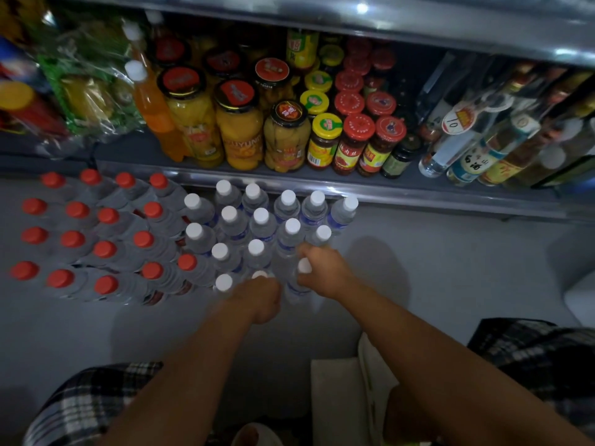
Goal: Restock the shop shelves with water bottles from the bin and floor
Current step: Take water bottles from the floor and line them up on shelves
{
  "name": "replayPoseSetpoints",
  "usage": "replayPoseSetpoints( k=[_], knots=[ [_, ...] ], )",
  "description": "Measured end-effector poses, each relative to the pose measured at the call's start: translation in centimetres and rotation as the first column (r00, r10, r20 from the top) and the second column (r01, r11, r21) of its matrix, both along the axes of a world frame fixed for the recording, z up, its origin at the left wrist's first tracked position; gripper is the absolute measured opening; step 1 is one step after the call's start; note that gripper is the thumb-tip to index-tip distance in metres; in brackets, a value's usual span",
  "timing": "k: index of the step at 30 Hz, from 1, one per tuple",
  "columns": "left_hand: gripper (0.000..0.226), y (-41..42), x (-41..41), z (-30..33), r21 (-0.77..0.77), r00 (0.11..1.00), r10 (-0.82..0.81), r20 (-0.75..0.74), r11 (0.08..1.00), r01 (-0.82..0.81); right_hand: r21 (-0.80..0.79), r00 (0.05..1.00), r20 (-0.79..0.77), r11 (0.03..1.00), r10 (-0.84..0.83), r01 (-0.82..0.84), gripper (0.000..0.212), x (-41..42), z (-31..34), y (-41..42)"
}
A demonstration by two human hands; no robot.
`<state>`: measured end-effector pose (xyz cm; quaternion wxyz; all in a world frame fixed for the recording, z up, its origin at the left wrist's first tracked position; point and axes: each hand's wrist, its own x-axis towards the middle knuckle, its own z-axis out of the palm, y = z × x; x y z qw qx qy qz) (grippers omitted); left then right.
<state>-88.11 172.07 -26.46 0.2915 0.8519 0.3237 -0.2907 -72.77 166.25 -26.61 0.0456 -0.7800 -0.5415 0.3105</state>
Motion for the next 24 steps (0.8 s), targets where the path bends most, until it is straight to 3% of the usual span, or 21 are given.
replayPoseSetpoints(
  k=[7, 12, 16, 24],
  knots=[
    [0.020, 2.1, 0.5, 3.6, -0.013, 0.996, 0.024, 0.082, 1.000, -0.023, 0.205, 0.995, -0.091, 0.977, -0.044, 0.062, 0.016, 2.6, 9.6, 1.3],
    [0.018, 4.5, 1.7, 8.8, 0.090, 0.984, -0.013, 0.176, 0.996, -0.003, 0.385, 0.996, -0.070, 0.920, -0.051, 0.074, 0.016, 4.2, 18.1, 2.4],
    [0.013, 7.0, 3.1, 14.8, 0.258, 0.957, -0.064, 0.284, 0.966, -0.011, 0.545, 0.999, 0.002, 0.838, -0.051, 0.042, 0.014, 5.2, 25.1, 3.5],
    [0.013, 11.0, 5.7, 27.3, 0.531, 0.886, -0.150, 0.438, 0.839, -0.120, 0.799, 0.991, -0.031, 0.593, -0.130, 0.102, 0.016, 8.0, 36.2, 6.1]
  ],
)
